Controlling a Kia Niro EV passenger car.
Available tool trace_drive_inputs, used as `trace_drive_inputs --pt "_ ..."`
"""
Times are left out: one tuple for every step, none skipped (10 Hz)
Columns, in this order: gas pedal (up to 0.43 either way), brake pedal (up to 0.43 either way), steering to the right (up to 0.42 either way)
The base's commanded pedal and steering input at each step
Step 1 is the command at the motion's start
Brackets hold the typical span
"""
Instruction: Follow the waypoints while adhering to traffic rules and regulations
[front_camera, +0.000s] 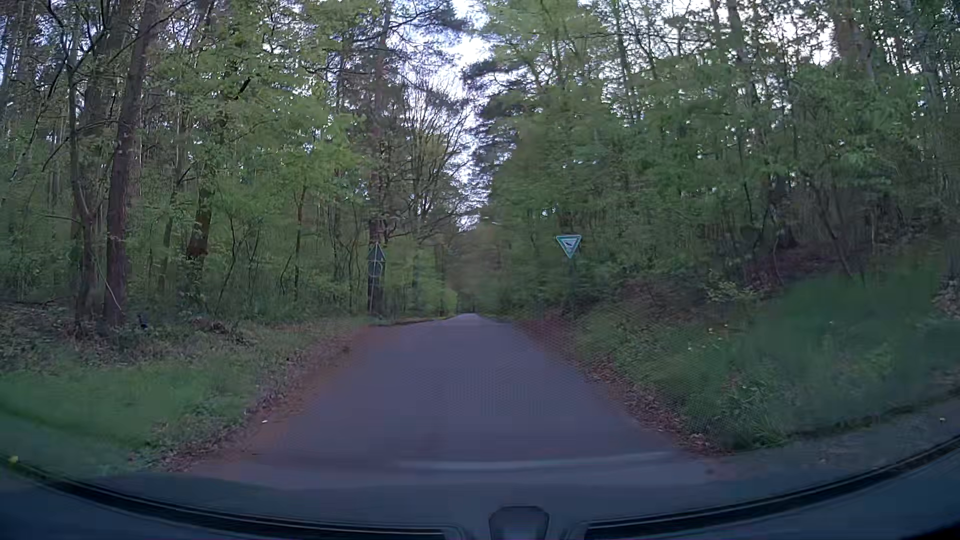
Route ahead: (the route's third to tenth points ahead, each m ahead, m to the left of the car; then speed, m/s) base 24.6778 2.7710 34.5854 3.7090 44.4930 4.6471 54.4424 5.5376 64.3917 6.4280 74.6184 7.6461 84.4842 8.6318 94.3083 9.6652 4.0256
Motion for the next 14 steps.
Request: trace_drive_inputs --pt "0.098 0.000 0.005" --pt "0.098 0.000 0.006" --pt "0.098 0.000 0.007" --pt "0.098 0.000 0.007" --pt "0.110 0.000 0.006" --pt "0.110 0.000 0.006" --pt "0.118 0.000 0.005" --pt "0.118 0.000 0.005" --pt "0.118 0.000 0.004" --pt "0.118 0.000 0.001" --pt "0.118 0.000 -0.002" --pt "0.130 0.000 -0.005" --pt "0.130 0.000 -0.008" --pt "0.130 0.000 -0.009"
